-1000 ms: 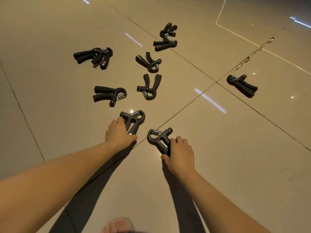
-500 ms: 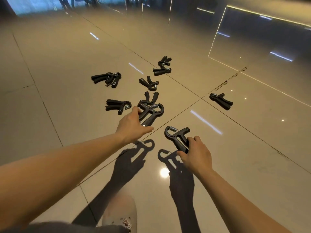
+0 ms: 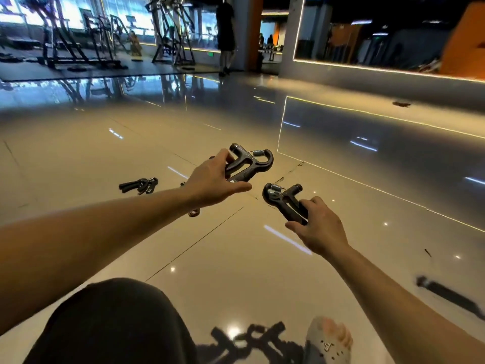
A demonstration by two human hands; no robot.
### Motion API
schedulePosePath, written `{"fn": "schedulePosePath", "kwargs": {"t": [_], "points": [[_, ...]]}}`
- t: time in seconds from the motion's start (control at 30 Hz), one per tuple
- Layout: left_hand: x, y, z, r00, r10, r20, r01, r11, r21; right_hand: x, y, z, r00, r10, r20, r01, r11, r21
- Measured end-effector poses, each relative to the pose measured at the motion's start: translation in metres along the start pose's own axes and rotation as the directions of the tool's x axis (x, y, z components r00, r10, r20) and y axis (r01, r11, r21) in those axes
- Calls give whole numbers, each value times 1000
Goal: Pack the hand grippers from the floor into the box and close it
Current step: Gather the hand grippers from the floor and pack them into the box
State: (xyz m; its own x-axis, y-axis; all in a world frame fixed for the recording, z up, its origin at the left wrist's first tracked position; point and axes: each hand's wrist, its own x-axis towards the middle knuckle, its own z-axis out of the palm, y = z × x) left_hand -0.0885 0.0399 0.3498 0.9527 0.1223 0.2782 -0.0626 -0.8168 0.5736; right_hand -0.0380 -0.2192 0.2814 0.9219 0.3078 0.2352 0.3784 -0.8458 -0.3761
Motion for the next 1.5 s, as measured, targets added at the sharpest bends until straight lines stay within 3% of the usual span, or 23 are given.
{"fn": "schedulePosePath", "kwargs": {"t": [0.3,0.53,0.87,1.03,1.37,1.5], "points": [[-86,147,6,993,69,94,-66,997,-31,-103,54,-131,983,-85,162,96,994,-57],[-156,197,42,991,46,129,-33,994,-102,-188,87,-176,967,-68,245,95,990,-101],[-190,241,102,989,40,141,-10,979,-206,-254,150,-219,951,106,290,-41,975,-219],[-177,257,146,980,18,197,34,965,-259,-272,197,-220,944,212,253,-173,970,-170],[-143,261,259,934,78,349,-22,987,-162,-294,329,-170,887,435,154,-424,900,-101],[-126,271,284,909,124,399,-72,987,-143,-285,361,-172,873,462,157,-451,887,-100]]}}
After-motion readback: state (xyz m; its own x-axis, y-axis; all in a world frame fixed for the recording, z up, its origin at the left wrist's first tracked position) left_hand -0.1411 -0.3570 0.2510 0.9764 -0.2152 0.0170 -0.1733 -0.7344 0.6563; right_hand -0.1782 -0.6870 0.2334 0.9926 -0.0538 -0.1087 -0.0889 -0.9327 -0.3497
